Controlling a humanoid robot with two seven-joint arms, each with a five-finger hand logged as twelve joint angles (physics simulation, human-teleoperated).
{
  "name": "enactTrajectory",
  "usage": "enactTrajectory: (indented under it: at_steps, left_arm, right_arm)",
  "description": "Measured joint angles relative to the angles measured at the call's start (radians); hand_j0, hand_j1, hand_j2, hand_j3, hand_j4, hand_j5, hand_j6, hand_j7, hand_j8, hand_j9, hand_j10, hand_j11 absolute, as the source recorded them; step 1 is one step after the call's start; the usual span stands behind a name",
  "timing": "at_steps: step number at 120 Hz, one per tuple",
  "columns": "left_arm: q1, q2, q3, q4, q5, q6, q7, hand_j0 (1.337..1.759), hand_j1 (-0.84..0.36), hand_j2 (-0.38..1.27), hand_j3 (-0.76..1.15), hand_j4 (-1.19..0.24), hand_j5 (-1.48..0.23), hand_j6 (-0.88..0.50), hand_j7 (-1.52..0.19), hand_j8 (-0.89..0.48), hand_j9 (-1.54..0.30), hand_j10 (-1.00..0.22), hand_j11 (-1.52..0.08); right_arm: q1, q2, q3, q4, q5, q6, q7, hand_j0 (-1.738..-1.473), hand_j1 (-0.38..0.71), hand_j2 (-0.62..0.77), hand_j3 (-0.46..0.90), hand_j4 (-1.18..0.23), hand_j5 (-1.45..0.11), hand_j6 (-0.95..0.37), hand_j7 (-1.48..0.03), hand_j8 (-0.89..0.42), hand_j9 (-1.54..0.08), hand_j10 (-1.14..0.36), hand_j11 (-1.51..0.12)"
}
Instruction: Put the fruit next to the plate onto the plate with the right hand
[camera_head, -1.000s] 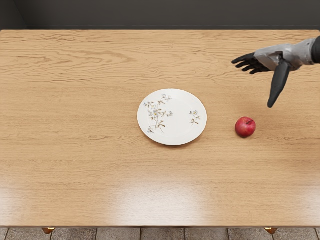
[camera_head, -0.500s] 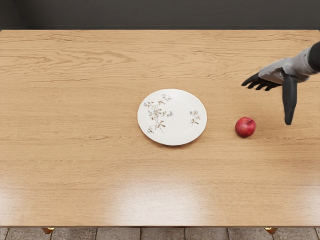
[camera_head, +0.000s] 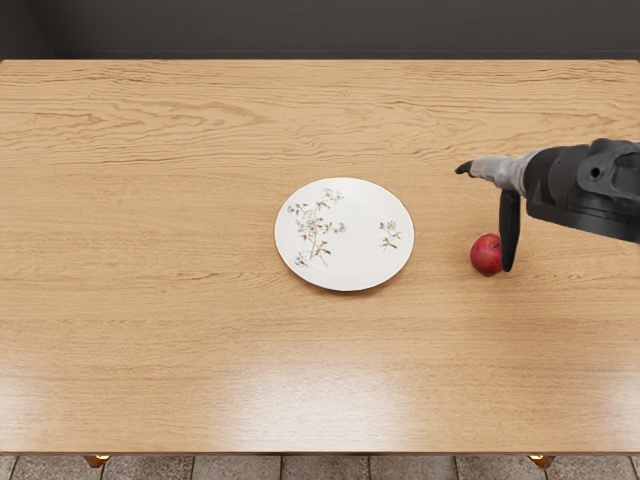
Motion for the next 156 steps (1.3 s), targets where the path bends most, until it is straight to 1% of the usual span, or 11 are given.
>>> enactTrajectory:
  at_steps: [19, 35, 85, 107, 137, 146, 156]
  left_arm:
    - [0.0, 0.0, 0.0, 0.0, 0.0, 0.0, 0.0, 1.658, 0.35, 0.0, 0.0, 0.0, 0.0, 0.0, 0.0, 0.0, 0.0, 0.0, 0.0]
    - [0.0, 0.0, 0.0, 0.0, 0.0, 0.0, 0.0, 1.658, 0.35, 0.0, 0.0, 0.0, 0.0, 0.0, 0.0, 0.0, 0.0, 0.0, 0.0]
    - [0.0, 0.0, 0.0, 0.0, 0.0, 0.0, 0.0, 1.658, 0.35, 0.0, 0.0, 0.0, 0.0, 0.0, 0.0, 0.0, 0.0, 0.0, 0.0]
    - [0.0, 0.0, 0.0, 0.0, 0.0, 0.0, 0.0, 1.658, 0.35, 0.0, 0.0, 0.0, 0.0, 0.0, 0.0, 0.0, 0.0, 0.0, 0.0]
    - [0.0, 0.0, 0.0, 0.0, 0.0, 0.0, 0.0, 1.658, 0.35, 0.0, 0.0, 0.0, 0.0, 0.0, 0.0, 0.0, 0.0, 0.0, 0.0]
    - [0.0, 0.0, 0.0, 0.0, 0.0, 0.0, 0.0, 1.658, 0.35, 0.0, 0.0, 0.0, 0.0, 0.0, 0.0, 0.0, 0.0, 0.0, 0.0]
    - [0.0, 0.0, 0.0, 0.0, 0.0, 0.0, 0.0, 1.658, 0.35, 0.0, 0.0, 0.0, 0.0, 0.0, 0.0, 0.0, 0.0, 0.0, 0.0]
  right_arm:
    - [-0.036, 0.013, -0.018, 0.016, 0.001, -0.046, -0.002, -1.658, -0.31, -0.01, 0.0, -0.03, -0.04, -0.03, -0.04, -0.03, -0.04, -0.03, -0.04]
    - [-0.056, 0.021, -0.026, 0.018, 0.0, -0.098, -0.003, -1.658, -0.26, -0.01, 0.0, -0.08, -0.1, -0.08, -0.1, -0.08, -0.1, -0.08, -0.1]
    - [-0.086, 0.166, -0.121, 0.017, 0.002, -0.368, -0.003, -1.658, -0.19, -0.03, 0.0, -0.14, -0.18, -0.14, -0.18, -0.14, -0.18, -0.14, -0.18]
    - [-0.119, 0.183, -0.13, 0.016, 0.003, -0.415, -0.003, -1.658, -0.13, -0.04, 0.0, -0.19, -0.24, -0.19, -0.24, -0.19, -0.24, -0.19, -0.24]
    - [-0.13, 0.179, -0.15, 0.013, 0.008, -0.431, -0.004, -1.658, -0.04, -0.05, 0.0, -0.26, -0.33, -0.26, -0.33, -0.26, -0.33, -0.26, -0.33]
    - [-0.133, 0.177, -0.151, 0.012, 0.008, -0.432, -0.024, -1.658, -0.01, -0.06, 0.0, -0.29, -0.37, -0.29, -0.37, -0.29, -0.37, -0.29, -0.37]
    - [-0.135, 0.176, -0.151, 0.011, 0.008, -0.433, -0.035, -1.658, 0.02, -0.06, 0.0, -0.31, -0.41, -0.31, -0.4, -0.31, -0.41, -0.31, -0.41]
